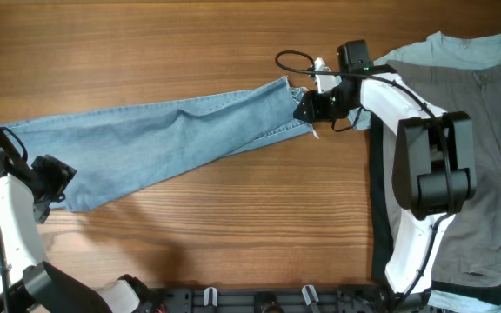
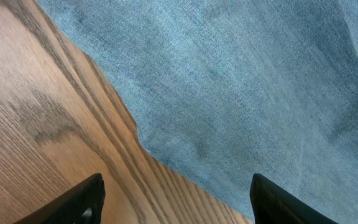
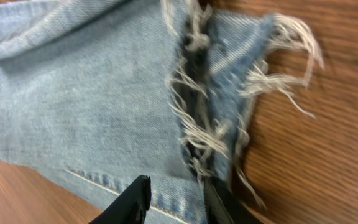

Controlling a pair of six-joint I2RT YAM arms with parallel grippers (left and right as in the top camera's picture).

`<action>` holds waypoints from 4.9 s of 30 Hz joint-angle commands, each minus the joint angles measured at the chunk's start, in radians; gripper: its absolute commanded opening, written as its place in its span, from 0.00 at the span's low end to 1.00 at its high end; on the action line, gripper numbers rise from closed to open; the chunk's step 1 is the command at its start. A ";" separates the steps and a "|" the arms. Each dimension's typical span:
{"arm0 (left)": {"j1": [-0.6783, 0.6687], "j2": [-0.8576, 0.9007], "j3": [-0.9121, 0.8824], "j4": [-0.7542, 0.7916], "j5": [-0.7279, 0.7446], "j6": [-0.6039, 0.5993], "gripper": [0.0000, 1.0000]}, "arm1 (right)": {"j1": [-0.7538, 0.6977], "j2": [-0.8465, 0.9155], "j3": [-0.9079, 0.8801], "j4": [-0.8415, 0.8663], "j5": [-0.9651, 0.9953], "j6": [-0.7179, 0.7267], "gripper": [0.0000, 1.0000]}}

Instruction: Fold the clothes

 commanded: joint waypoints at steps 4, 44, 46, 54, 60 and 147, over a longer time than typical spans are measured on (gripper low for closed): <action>-0.003 -0.014 0.013 -0.001 0.006 0.009 0.75 | 0.017 0.004 -0.008 0.073 0.014 0.062 0.33; -0.003 -0.014 0.013 0.010 0.006 0.009 0.75 | 0.017 -0.354 0.056 0.177 -0.089 -0.109 0.05; -0.003 -0.014 0.013 0.010 0.006 0.009 0.75 | 0.017 -0.311 0.018 0.180 -0.046 -0.111 0.04; -0.003 -0.014 0.013 0.011 0.013 0.009 0.75 | 0.017 -0.099 -0.005 0.182 -0.060 -0.097 0.04; -0.003 -0.014 0.013 0.010 0.013 0.009 0.75 | 0.053 -0.255 0.079 0.270 -0.393 0.032 0.04; -0.120 0.028 0.057 0.192 0.060 0.219 0.53 | -0.097 -0.449 0.370 -0.150 0.162 0.123 0.04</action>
